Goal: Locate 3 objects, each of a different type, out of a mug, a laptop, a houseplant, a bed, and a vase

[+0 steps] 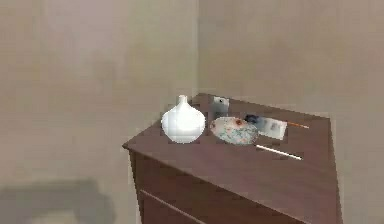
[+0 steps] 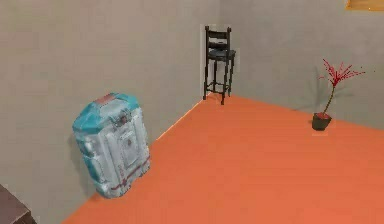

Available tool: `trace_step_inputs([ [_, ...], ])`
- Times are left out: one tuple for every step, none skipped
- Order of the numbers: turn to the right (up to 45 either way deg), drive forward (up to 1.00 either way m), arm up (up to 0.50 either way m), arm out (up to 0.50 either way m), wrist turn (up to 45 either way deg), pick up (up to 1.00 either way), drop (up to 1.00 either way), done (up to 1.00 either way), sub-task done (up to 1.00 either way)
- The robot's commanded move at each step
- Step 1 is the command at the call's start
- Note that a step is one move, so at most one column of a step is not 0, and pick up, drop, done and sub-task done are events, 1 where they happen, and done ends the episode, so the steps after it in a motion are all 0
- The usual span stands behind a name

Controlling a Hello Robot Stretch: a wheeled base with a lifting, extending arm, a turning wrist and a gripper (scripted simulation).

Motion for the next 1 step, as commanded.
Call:
trace_step_inputs([
  [0.0, 0.0, 0.0, 0.0, 0.0, 0.0, 0.0, 1.0, 0.0],
])
